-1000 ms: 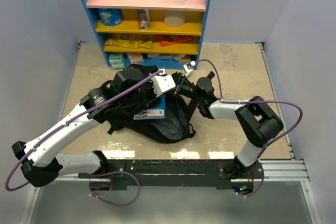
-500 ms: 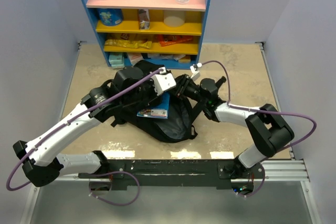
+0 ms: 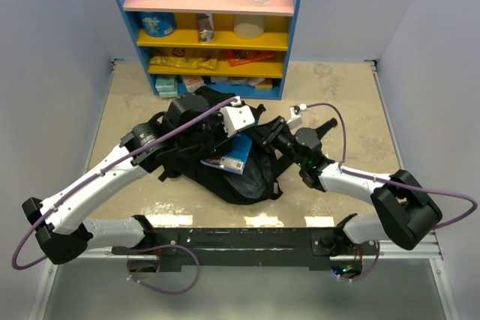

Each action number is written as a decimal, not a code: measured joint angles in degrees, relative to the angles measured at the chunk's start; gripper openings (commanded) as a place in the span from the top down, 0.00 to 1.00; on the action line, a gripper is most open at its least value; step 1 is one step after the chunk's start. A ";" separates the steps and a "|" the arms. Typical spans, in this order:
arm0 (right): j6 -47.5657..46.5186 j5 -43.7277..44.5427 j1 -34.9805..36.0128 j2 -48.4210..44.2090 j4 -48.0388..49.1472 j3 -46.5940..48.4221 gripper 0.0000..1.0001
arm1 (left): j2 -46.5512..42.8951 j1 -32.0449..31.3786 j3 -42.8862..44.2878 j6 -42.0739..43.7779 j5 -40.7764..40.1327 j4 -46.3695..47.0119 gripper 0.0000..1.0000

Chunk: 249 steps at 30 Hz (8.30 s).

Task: Pack the student bag
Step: Place the book in the student bag, then zip the student bag at the center of the board.

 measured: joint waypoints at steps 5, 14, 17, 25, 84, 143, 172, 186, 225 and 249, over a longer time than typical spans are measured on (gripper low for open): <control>2.29 1.42 -0.13 4.92 3.58 2.97 1.00 | 0.28 0.00 0.35 0.04 -0.15 0.24 1.00; 4.24 6.47 1.09 11.91 4.07 7.74 1.00 | 0.52 0.13 0.35 0.04 -1.09 0.72 1.00; 2.99 9.42 3.21 12.15 0.85 10.78 0.97 | 0.52 0.13 0.35 0.04 -1.09 0.70 1.00; 1.36 12.50 10.64 19.08 0.07 15.87 0.69 | 0.52 0.11 0.57 0.00 -0.28 0.00 1.00; -33.66 20.15 -1.88 5.40 -44.28 27.43 0.21 | 2.67 10.60 -22.82 6.23 8.94 8.57 0.19; -60.67 13.16 -1.46 23.02 -39.17 39.91 0.92 | 19.10 32.61 4.70 -7.10 30.01 1.46 0.24; -53.05 16.28 -2.51 14.47 -39.04 32.68 1.00 | 45.42 26.97 21.97 11.76 39.95 2.21 0.00; -50.77 15.04 -2.56 12.28 -38.84 31.50 1.00 | 51.52 24.28 25.14 23.23 44.59 -2.36 0.12; -48.52 19.17 -4.24 -4.17 -50.97 22.69 1.00 | 49.42 22.51 22.16 15.23 41.31 7.45 1.00; -45.59 15.67 -4.46 -1.79 -55.78 24.33 0.48 | 49.51 22.16 21.75 2.38 33.97 13.46 1.00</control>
